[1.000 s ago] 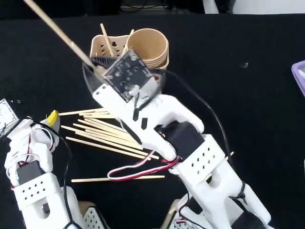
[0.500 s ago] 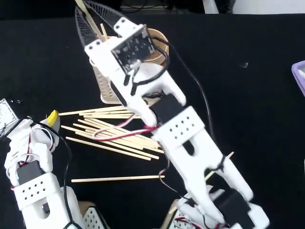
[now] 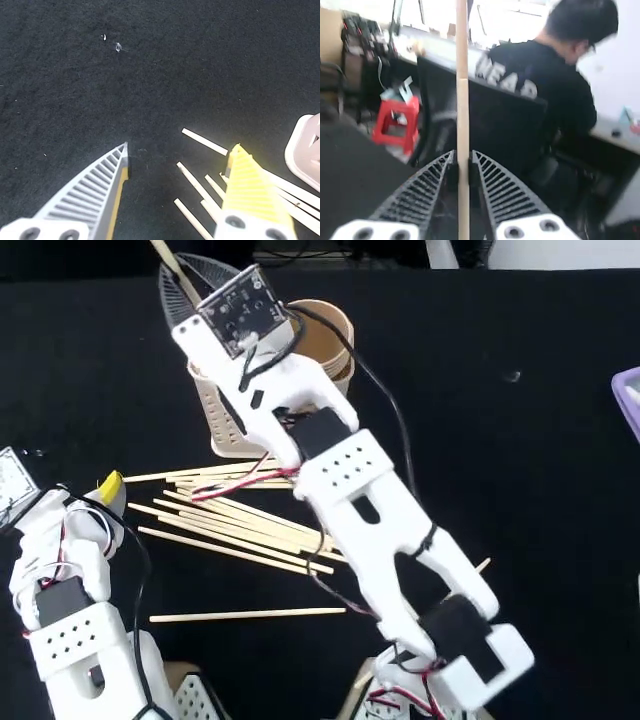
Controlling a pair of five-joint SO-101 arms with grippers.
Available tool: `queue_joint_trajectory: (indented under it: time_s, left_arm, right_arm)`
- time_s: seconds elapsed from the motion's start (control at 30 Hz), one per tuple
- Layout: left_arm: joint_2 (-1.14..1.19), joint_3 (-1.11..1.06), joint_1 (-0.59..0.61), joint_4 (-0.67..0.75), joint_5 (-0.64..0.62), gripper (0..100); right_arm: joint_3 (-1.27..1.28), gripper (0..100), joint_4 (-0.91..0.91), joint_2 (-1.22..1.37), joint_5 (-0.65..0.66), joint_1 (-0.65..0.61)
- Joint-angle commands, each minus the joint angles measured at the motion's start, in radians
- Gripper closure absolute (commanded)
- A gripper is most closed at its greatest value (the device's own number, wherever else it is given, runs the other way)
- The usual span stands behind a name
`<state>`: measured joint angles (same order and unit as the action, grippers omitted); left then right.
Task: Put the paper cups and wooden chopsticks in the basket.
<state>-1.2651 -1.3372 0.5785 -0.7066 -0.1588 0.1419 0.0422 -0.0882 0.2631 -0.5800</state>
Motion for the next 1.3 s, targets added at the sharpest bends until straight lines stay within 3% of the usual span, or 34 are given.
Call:
queue_joint_trajectory:
  time_s: [0.0,0.13,0.27,0.53,0.63,0.73,1.03,1.27]
  left_arm:
    - [-0.015,0.035,-0.008,0.021,-0.003,69]
    - [-0.015,0.035,-0.008,0.021,-0.003,69]
    - [-0.015,0.035,-0.007,0.021,-0.003,69]
    - [-0.015,0.035,-0.002,0.021,-0.003,69]
    - [-0.015,0.035,-0.002,0.021,-0.003,69]
    - [-0.015,0.035,-0.002,0.021,-0.003,69]
    - [-0.015,0.033,-0.002,0.021,-0.003,69]
    - [-0.015,0.033,-0.007,0.021,-0.003,69]
  right_arm:
    - [0.018,98.8,-0.029,-0.007,-0.006,0.04]
    - [0.125,98.8,-0.032,-0.033,-0.008,0.038]
    - [0.222,98.8,-0.032,-0.064,-0.1,0.038]
    - [0.249,98.0,-0.025,-0.064,-0.181,0.048]
    - [0.246,87.7,0.002,-0.071,-0.181,0.048]
    - [0.193,80.0,0.13,-0.101,-0.181,0.043]
    - [0.094,88.1,0.479,-0.401,-0.175,0.049]
    - [0.094,91.7,1.068,-0.757,-0.172,0.149]
